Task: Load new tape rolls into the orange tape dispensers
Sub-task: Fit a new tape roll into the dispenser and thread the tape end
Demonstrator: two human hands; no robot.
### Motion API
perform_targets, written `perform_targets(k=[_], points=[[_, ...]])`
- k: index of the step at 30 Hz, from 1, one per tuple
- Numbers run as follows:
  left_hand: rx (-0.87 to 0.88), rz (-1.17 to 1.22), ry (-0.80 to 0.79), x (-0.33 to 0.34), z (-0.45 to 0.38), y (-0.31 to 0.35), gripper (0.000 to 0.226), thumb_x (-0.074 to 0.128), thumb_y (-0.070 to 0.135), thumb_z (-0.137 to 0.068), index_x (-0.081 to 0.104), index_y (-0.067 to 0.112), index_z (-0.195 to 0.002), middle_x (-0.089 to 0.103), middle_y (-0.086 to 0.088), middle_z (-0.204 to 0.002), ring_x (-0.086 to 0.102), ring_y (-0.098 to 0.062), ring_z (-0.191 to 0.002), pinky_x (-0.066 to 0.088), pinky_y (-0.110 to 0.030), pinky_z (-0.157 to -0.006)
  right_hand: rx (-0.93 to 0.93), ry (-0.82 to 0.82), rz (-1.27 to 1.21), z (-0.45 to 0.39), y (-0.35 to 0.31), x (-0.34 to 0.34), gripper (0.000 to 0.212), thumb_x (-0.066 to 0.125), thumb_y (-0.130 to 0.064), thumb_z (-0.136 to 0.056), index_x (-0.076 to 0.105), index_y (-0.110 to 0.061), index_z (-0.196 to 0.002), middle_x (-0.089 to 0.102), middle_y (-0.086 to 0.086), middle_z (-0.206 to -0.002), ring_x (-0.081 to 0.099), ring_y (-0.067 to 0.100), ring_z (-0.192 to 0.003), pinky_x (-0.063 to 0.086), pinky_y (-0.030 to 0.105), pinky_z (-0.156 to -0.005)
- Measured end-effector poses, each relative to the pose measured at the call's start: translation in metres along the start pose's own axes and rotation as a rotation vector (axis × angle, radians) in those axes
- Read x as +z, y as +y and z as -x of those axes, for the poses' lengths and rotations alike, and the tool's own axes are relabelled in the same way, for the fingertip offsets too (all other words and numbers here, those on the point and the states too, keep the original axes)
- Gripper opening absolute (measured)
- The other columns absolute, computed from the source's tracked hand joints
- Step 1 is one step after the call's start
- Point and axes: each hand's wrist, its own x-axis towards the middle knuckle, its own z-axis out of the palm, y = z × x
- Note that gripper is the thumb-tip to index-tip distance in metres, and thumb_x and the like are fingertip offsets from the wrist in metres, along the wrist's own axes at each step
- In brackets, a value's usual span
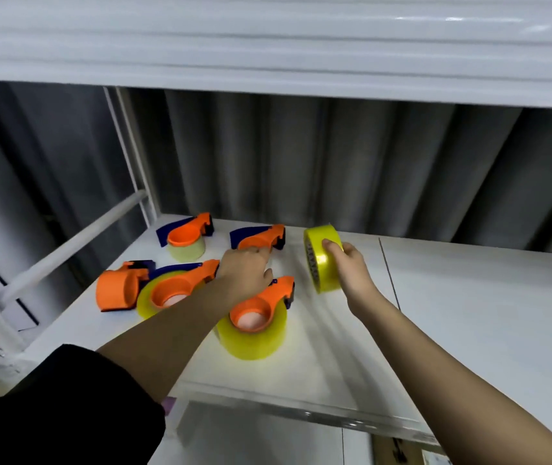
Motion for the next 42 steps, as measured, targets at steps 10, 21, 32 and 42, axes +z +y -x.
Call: perform_targets(k=[10, 21, 32, 42], points=[[-0.084, 0.000, 0.002, 0.008, 0.013, -0.034, 0.033, 0.043, 0.037, -0.094, 0.051, 0.016, -0.118, 0.062, -0.005, -0.112, 0.059, -0.024, -0.099, 0.043, -0.034, -0.077, -0.046, -0.092, 0.021, -0.007, -0.002, 0.032, 0.019, 0.049, -0.032, -0.097, 0.054, -0.014, -0.103, 0.056, 0.004, -0.091, 0.053, 0.015, -0.079, 0.041, 0.023, -0.063], [-0.078, -0.003, 0.043, 0.012, 0.035, -0.111, 0.031, 0.043, 0.037, -0.094, 0.052, 0.015, -0.114, 0.062, -0.005, -0.108, 0.059, -0.025, -0.095, 0.042, -0.034, -0.075, -0.036, -0.134, -0.043, 0.005, -0.022, 0.114, 0.015, 0.055, -0.031, -0.094, 0.060, -0.018, -0.089, 0.064, 0.017, -0.095, 0.062, 0.029, -0.087, 0.050, 0.035, -0.080], [0.047, 0.020, 0.074, 0.027, 0.065, -0.226, 0.034, 0.042, 0.040, -0.092, 0.053, 0.019, -0.117, 0.060, -0.001, -0.116, 0.057, -0.021, -0.106, 0.038, -0.035, -0.086, 0.012, 0.032, -0.078, 0.042, -0.036, 0.242, 0.030, 0.051, -0.030, -0.097, 0.056, -0.005, -0.114, 0.056, 0.007, -0.092, 0.057, 0.024, -0.095, 0.041, 0.018, -0.066], [-0.309, 0.231, 0.061, 0.037, 0.092, -0.269, 0.054, 0.052, 0.054, -0.087, 0.047, 0.011, -0.119, 0.051, -0.009, -0.117, 0.051, -0.025, -0.108, 0.043, -0.036, -0.084, 0.082, 0.102, -0.151, 0.057, -0.022, 0.277, 0.013, 0.054, -0.035, -0.095, 0.048, -0.026, -0.088, 0.052, -0.005, -0.094, 0.050, 0.019, -0.103, 0.038, 0.031, -0.088]])
